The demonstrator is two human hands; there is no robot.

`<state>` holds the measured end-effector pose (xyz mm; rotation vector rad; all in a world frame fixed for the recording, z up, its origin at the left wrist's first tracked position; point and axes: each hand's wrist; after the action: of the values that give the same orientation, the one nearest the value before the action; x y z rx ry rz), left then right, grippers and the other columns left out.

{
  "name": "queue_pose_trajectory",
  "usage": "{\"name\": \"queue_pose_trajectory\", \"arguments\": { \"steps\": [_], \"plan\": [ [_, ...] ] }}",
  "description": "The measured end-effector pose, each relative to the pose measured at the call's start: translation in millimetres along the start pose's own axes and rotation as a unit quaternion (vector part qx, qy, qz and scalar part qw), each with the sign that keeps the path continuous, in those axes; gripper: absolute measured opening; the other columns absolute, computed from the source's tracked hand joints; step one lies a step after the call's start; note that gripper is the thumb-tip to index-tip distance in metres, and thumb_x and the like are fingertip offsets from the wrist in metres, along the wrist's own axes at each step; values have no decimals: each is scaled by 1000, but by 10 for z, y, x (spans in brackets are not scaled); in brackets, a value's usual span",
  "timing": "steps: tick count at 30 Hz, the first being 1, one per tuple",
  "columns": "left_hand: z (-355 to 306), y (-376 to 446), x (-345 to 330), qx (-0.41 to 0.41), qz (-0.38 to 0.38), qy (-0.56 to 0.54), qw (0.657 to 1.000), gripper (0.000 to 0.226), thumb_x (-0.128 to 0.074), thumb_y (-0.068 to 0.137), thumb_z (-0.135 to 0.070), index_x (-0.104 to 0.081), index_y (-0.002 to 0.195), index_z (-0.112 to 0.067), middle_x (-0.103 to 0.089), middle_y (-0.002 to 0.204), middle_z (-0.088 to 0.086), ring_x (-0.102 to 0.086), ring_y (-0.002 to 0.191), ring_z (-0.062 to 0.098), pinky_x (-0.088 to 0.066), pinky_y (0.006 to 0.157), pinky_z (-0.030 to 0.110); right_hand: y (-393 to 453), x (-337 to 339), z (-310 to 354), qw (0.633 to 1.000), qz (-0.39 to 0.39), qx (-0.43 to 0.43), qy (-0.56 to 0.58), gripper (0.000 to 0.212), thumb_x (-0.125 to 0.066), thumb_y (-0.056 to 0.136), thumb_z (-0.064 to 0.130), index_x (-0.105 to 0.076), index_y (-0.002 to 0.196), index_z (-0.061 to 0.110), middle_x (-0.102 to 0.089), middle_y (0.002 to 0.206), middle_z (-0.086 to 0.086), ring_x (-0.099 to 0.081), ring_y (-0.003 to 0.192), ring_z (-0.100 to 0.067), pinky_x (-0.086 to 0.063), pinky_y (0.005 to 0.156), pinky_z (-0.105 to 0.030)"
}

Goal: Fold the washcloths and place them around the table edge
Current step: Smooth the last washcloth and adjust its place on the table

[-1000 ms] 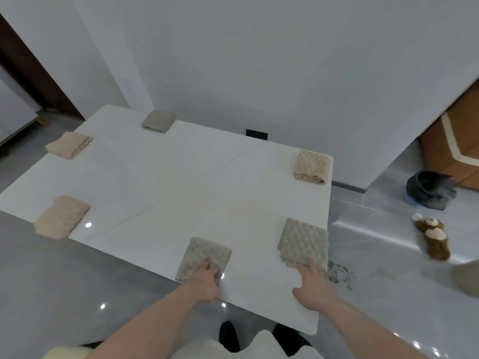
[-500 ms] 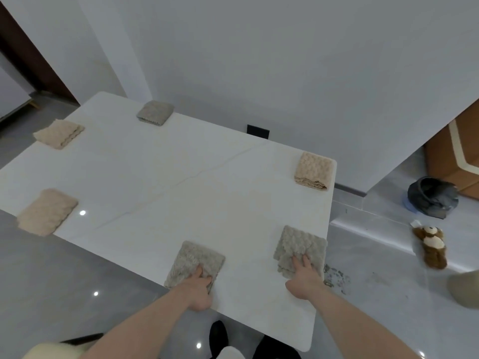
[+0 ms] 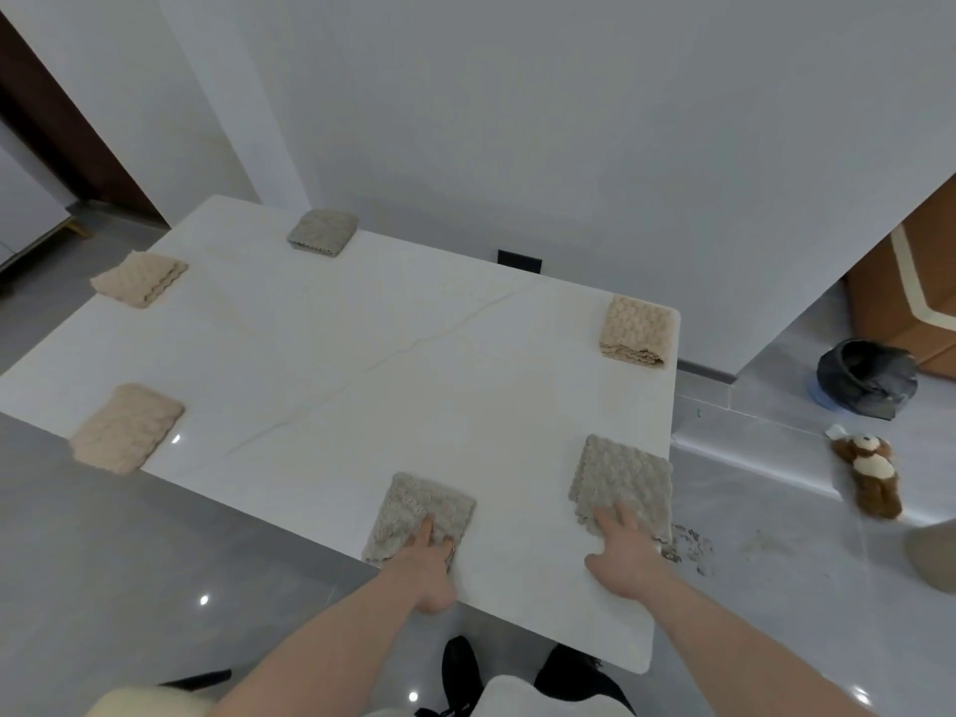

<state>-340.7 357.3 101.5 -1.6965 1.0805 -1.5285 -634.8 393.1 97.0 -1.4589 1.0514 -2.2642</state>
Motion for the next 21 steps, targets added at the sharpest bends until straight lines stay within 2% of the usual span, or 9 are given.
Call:
{"name": "queue_pose_trajectory", "arguments": {
  "steps": [4,7,9,11,12,16,21],
  "plan": [
    [32,-8,-65,-7,-49,-48,998,85,-51,86,-31,-13,162,-32,19,168,-4,-4,156,32,-19,125,48,-326,-355,89,999,8,9,30,83,-54,91,29,-8,160,27,7,166,-2,-8,152,-31,-24,120,-39],
    [136,-30,-114,-32,-86,-109,990,79,-55,79,-31,-34,155,-32,-4,167,-4,-23,150,29,-32,119,39,-505,-529,141,997,4,28,68,82,-54,90,27,-10,160,27,4,166,1,-12,151,-29,-24,120,-38],
    [237,-104,-159,-58,-135,-123,981,68,-58,81,-30,-43,147,-32,-21,157,-3,-39,139,26,-41,110,34,-585,-586,157,995,-1,43,88,82,-55,89,26,-13,159,28,3,166,4,-17,149,-27,-28,118,-37],
    [328,-181,-235,-58,-210,-116,969,59,-58,82,-32,-47,140,-34,-27,152,-2,-42,134,25,-43,107,34,-626,-606,171,994,-3,59,93,81,-56,89,26,-15,158,29,2,165,6,-22,148,-26,-32,116,-36],
    [369,-201,-281,-53,-223,-117,966,58,-57,83,-34,-47,140,-34,-28,153,-2,-39,137,26,-41,108,35,-631,-607,183,994,-3,67,92,81,-56,89,25,-15,158,29,2,165,6,-23,147,-26,-33,115,-36],
    [461,-254,-466,-48,-139,-118,982,75,-54,82,-34,-35,154,-29,-22,164,-2,-20,151,24,-27,121,39,-621,-556,299,993,12,89,80,81,-56,88,24,-17,158,29,2,165,4,-26,147,-24,-35,112,-32],
    [461,-429,-484,-51,-191,-167,966,69,-55,82,-32,-43,149,-28,-29,162,-4,-27,147,21,-27,120,30,-586,-492,599,989,26,127,67,79,-56,90,25,-17,158,28,1,165,4,-26,147,-22,-30,115,-30]
  ]
}}
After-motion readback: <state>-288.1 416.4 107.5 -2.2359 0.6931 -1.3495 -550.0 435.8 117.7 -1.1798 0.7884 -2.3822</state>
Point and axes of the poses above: each hand's wrist, its own y-axis towards the middle knuckle, its own x-axis out of the back of the hand, z = x × y
